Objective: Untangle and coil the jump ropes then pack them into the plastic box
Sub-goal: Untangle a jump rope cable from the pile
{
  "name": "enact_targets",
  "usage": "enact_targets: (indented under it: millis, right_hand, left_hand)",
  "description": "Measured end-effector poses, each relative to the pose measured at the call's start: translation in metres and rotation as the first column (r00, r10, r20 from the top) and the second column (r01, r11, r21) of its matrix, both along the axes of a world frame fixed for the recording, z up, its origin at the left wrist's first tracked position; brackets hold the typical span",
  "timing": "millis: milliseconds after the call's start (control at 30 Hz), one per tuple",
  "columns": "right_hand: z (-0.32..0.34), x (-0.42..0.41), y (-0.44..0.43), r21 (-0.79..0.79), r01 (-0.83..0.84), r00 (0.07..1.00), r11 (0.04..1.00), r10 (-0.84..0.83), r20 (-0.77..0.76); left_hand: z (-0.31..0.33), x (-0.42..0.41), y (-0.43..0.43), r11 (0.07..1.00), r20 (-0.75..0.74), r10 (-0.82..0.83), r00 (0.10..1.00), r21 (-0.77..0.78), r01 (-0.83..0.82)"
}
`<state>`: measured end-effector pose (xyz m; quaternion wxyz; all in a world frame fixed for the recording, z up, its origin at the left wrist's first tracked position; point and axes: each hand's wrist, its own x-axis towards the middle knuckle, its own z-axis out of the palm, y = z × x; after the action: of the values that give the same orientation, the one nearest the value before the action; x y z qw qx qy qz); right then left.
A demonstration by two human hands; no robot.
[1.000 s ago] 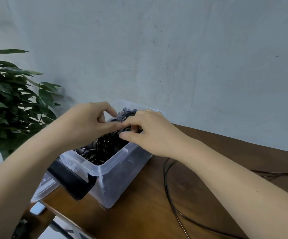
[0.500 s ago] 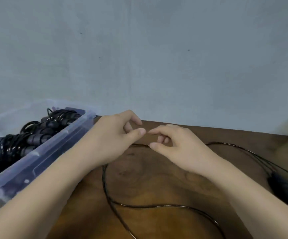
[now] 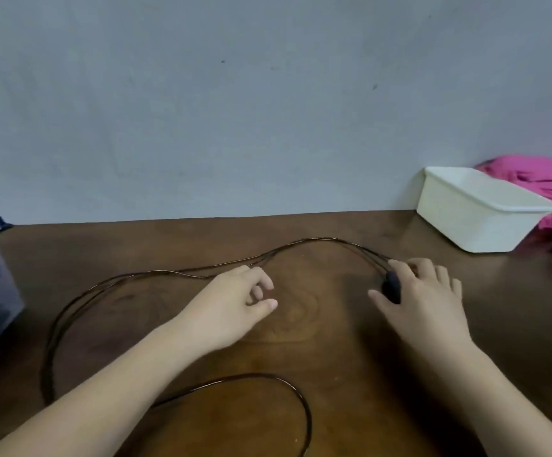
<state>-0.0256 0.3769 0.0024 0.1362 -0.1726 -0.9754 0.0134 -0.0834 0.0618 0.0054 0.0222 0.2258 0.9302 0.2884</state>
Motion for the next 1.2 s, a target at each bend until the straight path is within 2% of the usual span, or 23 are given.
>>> enact_targets:
  millis: [67, 133, 333, 433, 500, 700, 833, 1067, 1200]
  right_hand:
    - [-0.003, 0.001, 0.017, 0.003, 0.140, 0.985, 0.990, -0.140, 0.098]
    - [-0.008, 0.001, 0.027, -0.013, 0.208, 0.961, 0.978, -0.202, 0.190]
    - [-0.013, -0.011, 0.037, -0.187, 0.221, 0.963, 0.957, -0.184, 0.195]
    - [-0.012, -0.020, 0.043, -0.209, 0.280, 0.937, 0.937, -0.220, 0.270]
    - [-0.011, -0.023, 0.045, -0.215, 0.265, 0.944, 0.940, -0.207, 0.258]
    - [-0.008, -0.024, 0.002, -0.297, 0.005, 0.996, 0.955, 0.020, 0.083]
    - [-0.012, -0.032, -0.054, -0.297, -0.213, 0.968, 0.931, 0.243, 0.068]
    - [-0.017, -0.047, -0.149, -0.129, -0.544, 0.837, 0.829, 0.547, -0.014]
    - [-0.021, -0.057, -0.184, -0.093, -0.724, 0.689, 0.683, 0.722, -0.063]
  left_hand:
    - [-0.015, -0.001, 0.008, 0.997, -0.014, -0.055, 0.998, -0.057, 0.054]
    - [-0.027, -0.002, 0.010, 0.992, -0.024, -0.083, 0.996, -0.097, 0.080]
    - [-0.040, 0.000, -0.001, 0.989, -0.061, -0.107, 0.992, -0.112, 0.100]
    - [-0.038, 0.001, -0.009, 0.993, -0.085, -0.095, 0.992, -0.075, 0.089]
    - [-0.037, 0.002, -0.015, 0.995, -0.097, -0.090, 0.991, -0.057, 0.085]
    - [-0.031, 0.007, -0.036, 0.997, -0.167, -0.076, 0.983, -0.004, 0.076]
    - [-0.023, 0.009, -0.052, 0.998, -0.200, -0.053, 0.978, 0.034, 0.061]
    - [-0.019, 0.011, -0.090, 0.989, -0.194, 0.060, 0.979, 0.141, -0.032]
    - [-0.022, 0.007, -0.106, 0.987, -0.244, 0.086, 0.966, 0.150, -0.050]
